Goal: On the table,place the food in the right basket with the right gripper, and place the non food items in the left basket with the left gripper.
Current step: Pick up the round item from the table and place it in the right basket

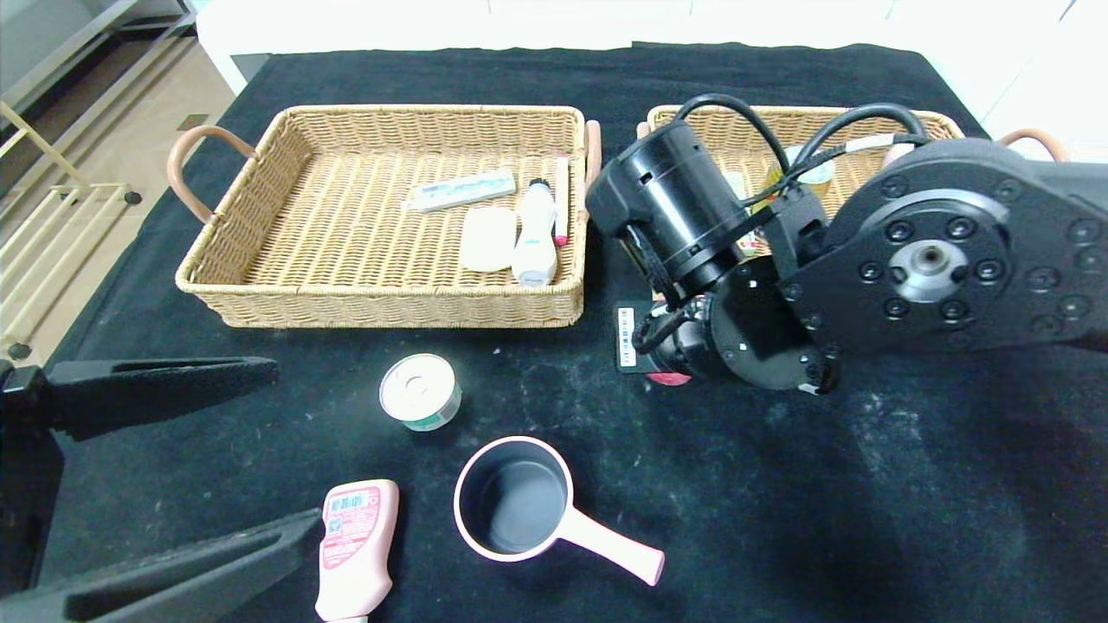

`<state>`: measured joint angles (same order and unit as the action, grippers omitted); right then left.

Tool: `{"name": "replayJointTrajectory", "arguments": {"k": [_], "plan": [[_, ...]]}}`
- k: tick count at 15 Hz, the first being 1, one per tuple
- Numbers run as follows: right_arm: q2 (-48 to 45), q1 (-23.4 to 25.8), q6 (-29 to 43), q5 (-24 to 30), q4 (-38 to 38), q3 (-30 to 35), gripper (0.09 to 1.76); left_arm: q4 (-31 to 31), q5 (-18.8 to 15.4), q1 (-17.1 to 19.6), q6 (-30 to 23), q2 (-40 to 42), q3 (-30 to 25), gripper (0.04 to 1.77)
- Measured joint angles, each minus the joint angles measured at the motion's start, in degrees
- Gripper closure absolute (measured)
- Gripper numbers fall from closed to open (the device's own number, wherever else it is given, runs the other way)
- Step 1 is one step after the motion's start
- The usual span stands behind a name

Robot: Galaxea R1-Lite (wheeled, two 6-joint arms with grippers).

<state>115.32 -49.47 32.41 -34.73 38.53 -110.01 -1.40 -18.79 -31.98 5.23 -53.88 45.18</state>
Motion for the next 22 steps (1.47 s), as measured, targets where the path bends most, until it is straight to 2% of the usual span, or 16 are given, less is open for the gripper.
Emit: {"name": "replayJointTrajectory", "arguments": {"k": [8, 16, 20, 22], "plan": [[-12.09, 2.8, -2.02, -0.22, 0.99, 11.28, 0.69, -0.3, -0.01, -0.11, 0.02, -0.17, -0.32, 0.09], [-18.85, 14.53, -10.9, -0.3, -1.74, 13.04, 0.69, -0.35, -0.01, -0.1, 0.06, 0.11, -0.22, 0.09], [-18.74, 21.08, -15.23, -0.24, -7.92, 13.24, 0.69, -0.39, -0.01, -0.1, 0.09, 0.39, -0.11, 0.09], [-17.94, 23.74, -18.03, -0.18, -13.84, 13.21, 0.69, -0.41, -0.01, -0.1, 0.09, 0.41, -0.11, 0.09]]}}
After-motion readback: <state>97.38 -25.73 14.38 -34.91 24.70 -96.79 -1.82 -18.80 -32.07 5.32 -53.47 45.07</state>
